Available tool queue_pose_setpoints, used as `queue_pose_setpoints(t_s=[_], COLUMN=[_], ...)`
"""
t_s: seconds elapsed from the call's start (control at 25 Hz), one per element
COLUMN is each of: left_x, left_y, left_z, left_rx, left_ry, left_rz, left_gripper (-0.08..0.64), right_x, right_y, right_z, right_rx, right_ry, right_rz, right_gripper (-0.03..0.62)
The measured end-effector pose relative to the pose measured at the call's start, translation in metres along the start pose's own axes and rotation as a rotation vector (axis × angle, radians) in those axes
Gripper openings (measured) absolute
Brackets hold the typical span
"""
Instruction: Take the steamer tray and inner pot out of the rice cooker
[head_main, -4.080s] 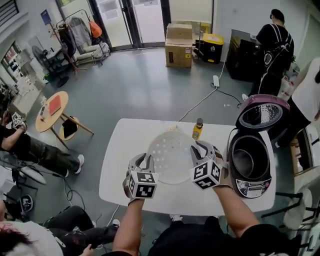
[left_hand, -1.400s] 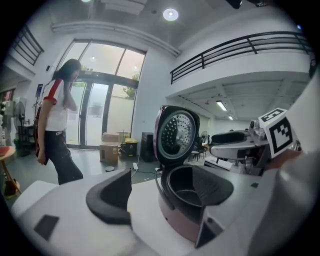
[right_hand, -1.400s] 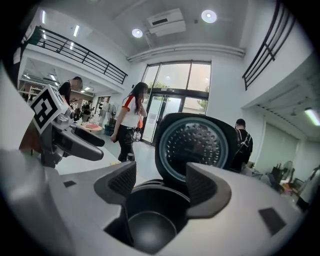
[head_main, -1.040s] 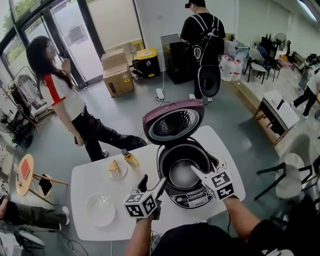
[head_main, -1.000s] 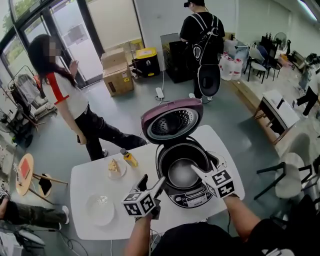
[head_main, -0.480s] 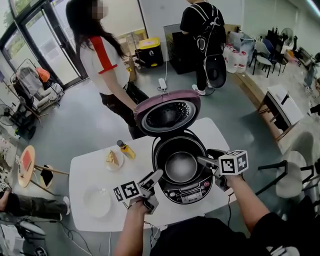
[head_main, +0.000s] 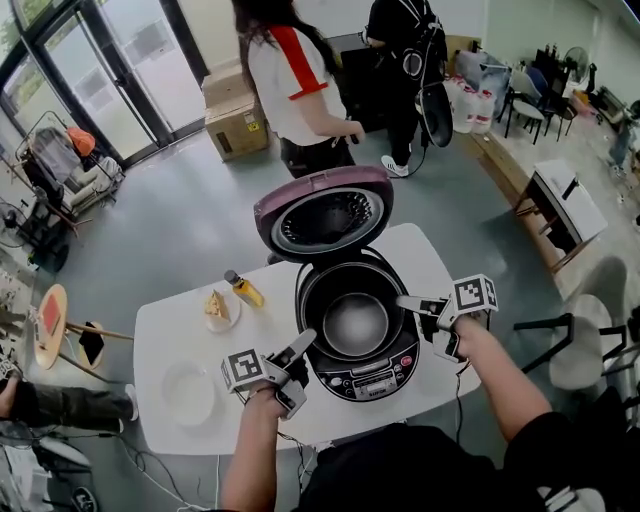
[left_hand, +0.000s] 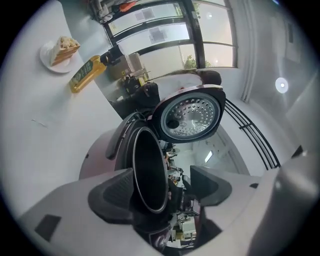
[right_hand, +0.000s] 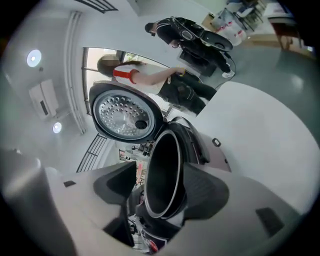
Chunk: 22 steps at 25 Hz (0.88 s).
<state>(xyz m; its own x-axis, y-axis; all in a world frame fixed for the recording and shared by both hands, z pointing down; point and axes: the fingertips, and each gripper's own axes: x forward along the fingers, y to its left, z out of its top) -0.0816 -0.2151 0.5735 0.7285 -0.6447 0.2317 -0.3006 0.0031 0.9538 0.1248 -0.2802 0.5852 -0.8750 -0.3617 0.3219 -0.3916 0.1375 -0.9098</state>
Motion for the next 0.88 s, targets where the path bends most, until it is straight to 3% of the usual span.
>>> queue_pose_setpoints(t_s=[0.32, 0.52, 0.68, 0.8, 0.88], left_x=[0.005, 0.006, 0.013, 0.01, 0.007], left_y=[0.003, 0.009, 0.009, 0.018, 0.028], left_z=[-0.001, 0.001, -0.001, 0.001, 0.002], left_rx=[0.0, 0.023, 0.063, 0.084, 0.092], left_ry=[0.008, 0.02, 0.032, 0.041, 0.043], left_rz=[0.014, 0.07, 0.099, 0.163, 0.213], left_gripper=[0.334, 0.257, 0.233, 0.162, 0.065], right_x=[0.004, 0.006, 0.004, 0.007, 0.009], right_y=[-0.002, -0.01, -0.016, -0.02, -0.02], right_z=[-0.002, -0.001, 0.0, 0.0, 0.0], right_rx=[0.037, 0.003, -0.031, -0.062, -0.074], right_ry=[0.041, 0.021, 0.021, 0.015, 0.014], right_rz=[0.019, -0.032, -0.062, -0.082, -0.079], right_gripper=[0.278, 0.15, 0.097, 0.028, 0.028])
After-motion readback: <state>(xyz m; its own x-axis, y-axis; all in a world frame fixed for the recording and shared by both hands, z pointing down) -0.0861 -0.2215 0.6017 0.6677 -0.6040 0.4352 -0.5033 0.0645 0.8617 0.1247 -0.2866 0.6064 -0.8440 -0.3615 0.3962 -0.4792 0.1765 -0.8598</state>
